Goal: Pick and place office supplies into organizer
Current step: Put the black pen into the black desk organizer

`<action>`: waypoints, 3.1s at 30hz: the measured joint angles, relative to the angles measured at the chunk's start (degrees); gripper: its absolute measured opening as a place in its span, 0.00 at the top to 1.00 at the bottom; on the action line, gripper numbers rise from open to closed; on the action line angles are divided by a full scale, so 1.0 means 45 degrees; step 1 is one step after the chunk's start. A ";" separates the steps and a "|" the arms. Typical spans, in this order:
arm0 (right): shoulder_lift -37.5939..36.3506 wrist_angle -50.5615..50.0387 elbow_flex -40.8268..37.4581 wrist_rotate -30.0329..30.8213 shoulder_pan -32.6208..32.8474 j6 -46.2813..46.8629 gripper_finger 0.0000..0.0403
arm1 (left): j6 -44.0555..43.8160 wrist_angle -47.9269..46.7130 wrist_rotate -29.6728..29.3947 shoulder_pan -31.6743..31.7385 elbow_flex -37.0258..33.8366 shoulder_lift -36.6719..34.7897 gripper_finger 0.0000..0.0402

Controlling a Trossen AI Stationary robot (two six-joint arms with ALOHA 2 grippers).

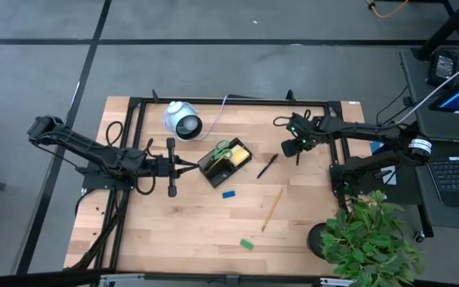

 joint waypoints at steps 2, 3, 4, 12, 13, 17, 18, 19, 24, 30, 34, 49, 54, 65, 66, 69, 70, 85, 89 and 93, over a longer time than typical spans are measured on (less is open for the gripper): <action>0.0000 0.0113 -0.0276 -0.0004 -0.0005 0.0145 0.76 | -0.0061 0.0001 0.0000 0.0003 0.0000 0.0000 1.00; 0.0000 0.0167 -0.0367 -0.0004 0.0000 0.0154 0.76 | -0.0061 0.0001 0.0000 0.0000 0.0000 0.0000 1.00; 0.0000 0.0200 -0.0451 0.0001 0.0000 0.0155 0.76 | -0.0061 0.0001 -0.0002 0.0000 0.0000 0.0000 1.00; 0.0000 0.1560 -0.1205 0.0812 -0.0005 0.1427 0.76 | -0.0066 0.0001 0.0000 0.0001 0.0000 0.0000 1.00; 0.0000 0.1591 -0.1276 0.0849 -0.0005 0.1539 0.76 | -0.0066 0.0001 0.0000 0.0003 0.0000 0.0000 1.00; 0.0000 0.1664 -0.1652 0.1149 -0.0005 0.2476 0.76 | -0.0065 0.0001 0.0000 0.0000 0.0000 0.0000 1.00; 0.0000 0.1763 -0.1735 0.1156 -0.0005 0.2582 0.76 | -0.0066 0.0001 -0.0001 0.0000 0.0000 0.0000 1.00; 0.0000 0.1884 -0.1812 0.1153 -0.0005 0.2749 0.76 | -0.0066 0.0001 -0.0003 0.0005 0.0000 0.0000 1.00; 0.0000 0.2506 -0.2001 0.1152 -0.0005 0.3031 0.76 | -0.0061 0.0001 0.0000 0.0000 0.0000 0.0000 1.00; 0.0000 0.2903 -0.1998 0.1152 -0.0005 0.2590 0.76 | -0.0061 0.0001 0.0000 0.0000 0.0000 0.0000 1.00; 0.0000 0.2906 -0.1998 0.1157 -0.0005 0.2382 0.76 | -0.0061 0.0001 0.0000 0.0000 0.0005 0.0000 1.00; 0.0540 0.3640 -0.1998 0.1133 0.0000 0.2113 0.76 | -0.0061 0.0001 0.0000 0.0000 0.0005 0.0000 1.00; 0.1399 0.3642 -0.1888 0.0994 0.0000 0.2091 0.76 | -0.0061 0.0001 -0.0001 0.0000 0.0005 0.0000 1.00; 0.1413 0.3452 -0.1925 0.1094 0.0000 0.0723 0.84 | -0.0061 -0.0013 -0.0004 0.0000 0.0005 0.0000 1.00; 0.1413 0.3447 -0.1925 0.1099 -0.0005 0.0547 0.86 | -0.0061 -0.0013 -0.0005 0.0000 0.0005 0.0005 1.00; 0.1413 0.3442 -0.1925 0.1103 -0.0005 0.0153 0.92 | -0.0061 -0.0013 -0.0005 0.0000 0.0005 0.0000 1.00; 0.1413 0.3440 -0.1925 0.1103 -0.0002 0.0077 0.93 | -0.0061 -0.0011 -0.0003 0.0002 0.0005 0.0005 1.00; 0.1519 0.3179 -0.1394 0.1215 0.0023 -0.0985 0.93 | -0.0035 -0.0009 -0.0004 0.0003 0.0005 0.0004 1.00; 0.1546 0.3369 -0.0899 0.1227 0.0068 -0.1332 0.93 | -0.0022 -0.0009 0.0000 0.0000 0.0005 0.0005 1.00; 0.1530 0.3297 -0.0556 0.1249 0.0095 -0.1606 0.93 | -0.0022 -0.0006 -0.0001 0.0002 0.0005 0.0005 1.00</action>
